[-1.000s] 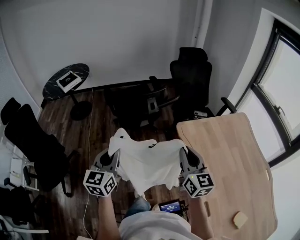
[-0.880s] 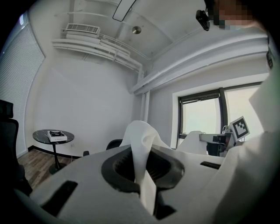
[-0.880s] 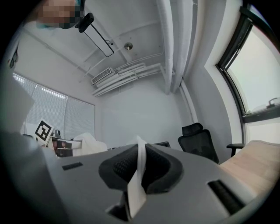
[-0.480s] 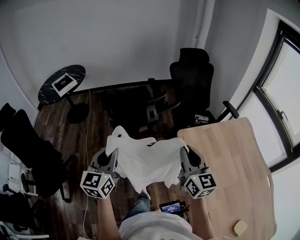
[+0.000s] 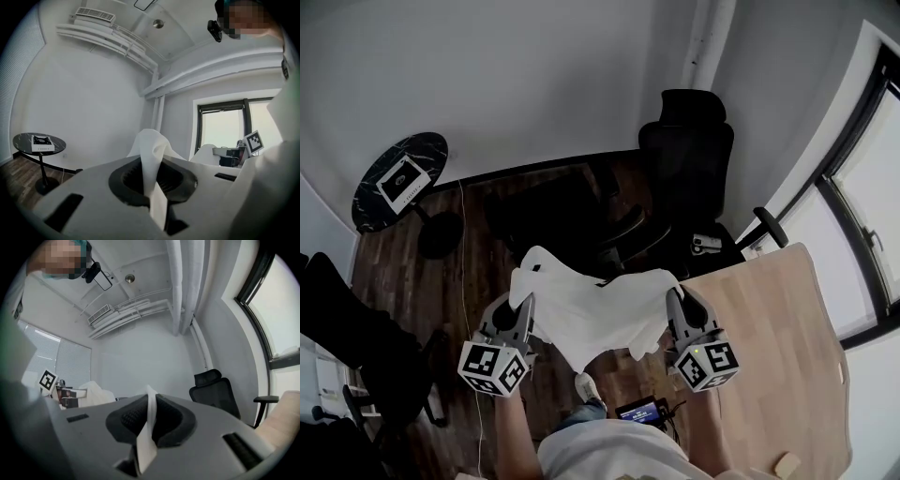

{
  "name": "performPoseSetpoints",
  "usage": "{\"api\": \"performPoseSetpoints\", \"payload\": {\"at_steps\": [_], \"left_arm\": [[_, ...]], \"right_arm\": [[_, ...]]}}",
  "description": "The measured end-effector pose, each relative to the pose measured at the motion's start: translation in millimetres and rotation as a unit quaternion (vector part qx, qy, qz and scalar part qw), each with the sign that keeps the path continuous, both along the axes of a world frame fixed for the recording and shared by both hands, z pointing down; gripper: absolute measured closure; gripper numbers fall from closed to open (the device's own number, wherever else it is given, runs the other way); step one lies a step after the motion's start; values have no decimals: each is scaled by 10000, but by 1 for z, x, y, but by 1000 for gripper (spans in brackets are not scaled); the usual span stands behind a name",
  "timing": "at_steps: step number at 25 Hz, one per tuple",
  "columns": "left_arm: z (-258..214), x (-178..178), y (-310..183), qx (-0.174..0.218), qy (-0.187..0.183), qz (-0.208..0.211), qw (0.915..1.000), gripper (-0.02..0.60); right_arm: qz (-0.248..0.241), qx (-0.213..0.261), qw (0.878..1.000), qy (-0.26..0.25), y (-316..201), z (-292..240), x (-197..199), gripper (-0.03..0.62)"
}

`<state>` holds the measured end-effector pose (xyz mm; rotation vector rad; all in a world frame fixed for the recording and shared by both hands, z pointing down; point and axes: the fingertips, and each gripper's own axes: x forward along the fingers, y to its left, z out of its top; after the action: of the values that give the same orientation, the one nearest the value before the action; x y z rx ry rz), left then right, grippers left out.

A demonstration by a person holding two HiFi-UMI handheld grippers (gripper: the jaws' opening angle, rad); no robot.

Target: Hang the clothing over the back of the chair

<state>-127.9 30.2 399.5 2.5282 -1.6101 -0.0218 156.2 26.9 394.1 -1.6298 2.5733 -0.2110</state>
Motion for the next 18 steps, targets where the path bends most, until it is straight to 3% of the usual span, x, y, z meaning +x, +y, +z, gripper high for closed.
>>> {"api": "performPoseSetpoints", "payload": {"at_steps": [7, 12, 18], "left_arm": [[2, -4, -66, 7, 31, 435, 9990, 542], [3, 0, -83, -9, 81, 552, 9984, 542], [1, -10, -95, 71, -127, 566, 9983, 543]], "right_arm": [[215, -38, 9997, 77, -53, 5, -21, 557], [255, -80, 9996, 63, -66, 6, -21, 557], [116, -127, 9998, 76, -87, 10, -21, 557]]}}
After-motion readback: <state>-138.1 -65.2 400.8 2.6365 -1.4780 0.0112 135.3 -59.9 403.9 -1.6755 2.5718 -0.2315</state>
